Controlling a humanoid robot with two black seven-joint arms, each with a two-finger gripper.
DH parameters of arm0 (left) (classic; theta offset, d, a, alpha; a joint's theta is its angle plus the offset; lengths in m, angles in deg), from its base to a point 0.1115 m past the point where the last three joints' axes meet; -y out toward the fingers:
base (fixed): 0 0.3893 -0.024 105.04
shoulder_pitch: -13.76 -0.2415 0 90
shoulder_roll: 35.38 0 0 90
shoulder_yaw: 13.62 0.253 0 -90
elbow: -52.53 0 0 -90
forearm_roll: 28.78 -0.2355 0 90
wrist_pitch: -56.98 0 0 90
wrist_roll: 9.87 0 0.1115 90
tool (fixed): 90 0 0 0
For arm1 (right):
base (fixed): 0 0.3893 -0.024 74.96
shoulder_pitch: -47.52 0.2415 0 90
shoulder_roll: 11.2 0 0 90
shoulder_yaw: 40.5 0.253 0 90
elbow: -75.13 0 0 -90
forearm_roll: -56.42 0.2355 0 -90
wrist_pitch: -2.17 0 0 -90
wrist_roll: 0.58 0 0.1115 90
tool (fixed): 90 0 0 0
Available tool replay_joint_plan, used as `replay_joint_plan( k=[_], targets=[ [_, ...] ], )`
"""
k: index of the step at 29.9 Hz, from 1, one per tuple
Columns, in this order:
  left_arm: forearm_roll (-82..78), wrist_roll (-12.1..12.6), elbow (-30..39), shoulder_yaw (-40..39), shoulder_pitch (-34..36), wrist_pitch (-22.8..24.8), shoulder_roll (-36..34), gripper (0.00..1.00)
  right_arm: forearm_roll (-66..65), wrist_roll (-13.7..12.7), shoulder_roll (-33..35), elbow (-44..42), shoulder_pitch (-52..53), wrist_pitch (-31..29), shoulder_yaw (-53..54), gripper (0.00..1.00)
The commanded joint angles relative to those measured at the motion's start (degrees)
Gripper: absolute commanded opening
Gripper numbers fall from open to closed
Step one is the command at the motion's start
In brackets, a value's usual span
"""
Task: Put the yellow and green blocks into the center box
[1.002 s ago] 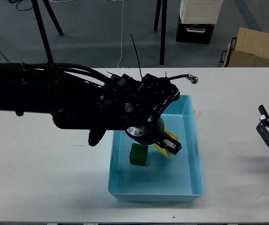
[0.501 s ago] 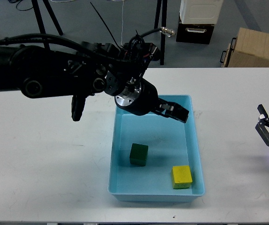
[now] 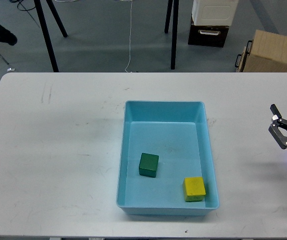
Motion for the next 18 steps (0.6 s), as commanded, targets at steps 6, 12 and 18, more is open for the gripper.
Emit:
replay_joint_plan(
  k=[6,12,18],
  targets=[
    [1.05,1.00,1.35,-39.61,-30.52,0.00,1.93,1.00,0.10,1.40,-1.97,0.58,-1.31,0.00,0.72,1.00],
    [3.16,3.19,18.82,-58.88,-59.06,0.00,10.17,1.00,0.18,2.63,-2.68,1.20,-2.28,0.00,1.43,1.00],
    [2.99,5.57,32.56,-64.35,-79.92,0.00,23.80,1.00,0.36,3.78,-2.68,3.56,-6.93,0.00,2.75,1.00]
  ],
)
